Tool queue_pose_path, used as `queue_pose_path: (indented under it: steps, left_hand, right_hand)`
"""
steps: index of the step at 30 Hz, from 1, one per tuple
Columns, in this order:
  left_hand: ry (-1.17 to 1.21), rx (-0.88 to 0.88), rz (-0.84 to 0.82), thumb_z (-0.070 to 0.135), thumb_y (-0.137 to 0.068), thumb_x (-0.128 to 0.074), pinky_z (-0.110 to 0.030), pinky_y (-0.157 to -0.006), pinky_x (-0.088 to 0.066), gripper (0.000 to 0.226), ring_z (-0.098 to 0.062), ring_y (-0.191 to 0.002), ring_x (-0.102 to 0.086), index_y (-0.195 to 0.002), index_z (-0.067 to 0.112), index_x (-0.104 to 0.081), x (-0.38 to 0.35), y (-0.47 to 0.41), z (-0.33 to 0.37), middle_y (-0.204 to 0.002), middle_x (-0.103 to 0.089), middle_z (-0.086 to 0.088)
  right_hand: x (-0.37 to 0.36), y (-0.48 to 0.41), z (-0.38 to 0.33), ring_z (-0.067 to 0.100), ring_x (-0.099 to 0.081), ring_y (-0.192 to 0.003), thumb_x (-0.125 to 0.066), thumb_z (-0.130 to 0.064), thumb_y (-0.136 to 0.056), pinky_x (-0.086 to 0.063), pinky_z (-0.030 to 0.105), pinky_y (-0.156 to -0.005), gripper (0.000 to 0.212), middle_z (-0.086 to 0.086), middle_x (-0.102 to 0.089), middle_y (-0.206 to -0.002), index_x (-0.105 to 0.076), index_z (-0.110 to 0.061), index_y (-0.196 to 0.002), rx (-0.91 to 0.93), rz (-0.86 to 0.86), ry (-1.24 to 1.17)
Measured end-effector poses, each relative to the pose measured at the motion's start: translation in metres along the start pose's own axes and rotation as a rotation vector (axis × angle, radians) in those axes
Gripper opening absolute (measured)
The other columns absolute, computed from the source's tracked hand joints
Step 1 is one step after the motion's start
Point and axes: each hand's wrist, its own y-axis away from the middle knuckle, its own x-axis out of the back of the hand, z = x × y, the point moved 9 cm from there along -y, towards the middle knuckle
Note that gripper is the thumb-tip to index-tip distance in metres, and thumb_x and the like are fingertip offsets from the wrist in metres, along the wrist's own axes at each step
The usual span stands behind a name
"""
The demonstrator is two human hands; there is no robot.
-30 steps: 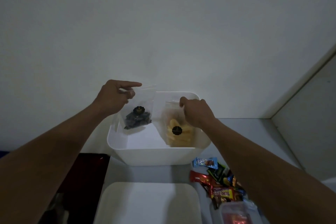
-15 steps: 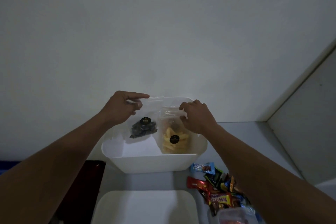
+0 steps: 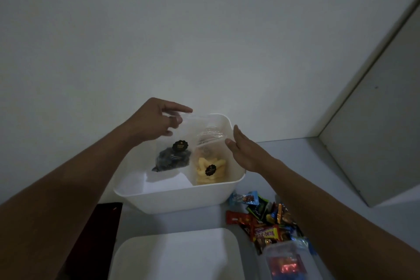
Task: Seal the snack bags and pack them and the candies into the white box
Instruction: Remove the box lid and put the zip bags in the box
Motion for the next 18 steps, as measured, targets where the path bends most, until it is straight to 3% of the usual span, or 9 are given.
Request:
queue_pose_path:
  steps: [10,18]
  left_hand:
    - [-0.03,0.0,-0.005,0.002,-0.09,-0.065,-0.034,-0.078,-0.061,0.034,-0.018,-0.085,-0.066,-0.102,0.032,-0.077,0.001,-0.002,0.02,-0.1,-0.068,-0.003]
    - [0.055,0.037,-0.019,-0.005,-0.088,-0.064,-0.038,-0.08,-0.061,0.035,-0.02,-0.085,-0.065,-0.109,0.021,-0.075,-0.001,-0.002,0.031,-0.101,-0.065,-0.01]
  right_hand:
    - [0.004,0.004,-0.008,0.026,-0.027,-0.148,-0.023,-0.049,-0.105,-0.026,0.038,-0.115,0.068,0.009,-0.019,-0.163,0.006,-0.018,-0.158,0.023,-0.03,-0.043]
    - [0.009,0.003,-0.009,0.03,-0.037,-0.141,-0.02,-0.05,-0.105,-0.032,0.039,-0.109,0.067,0.015,-0.034,-0.157,0.004,-0.017,-0.158,0.008,-0.038,-0.021]
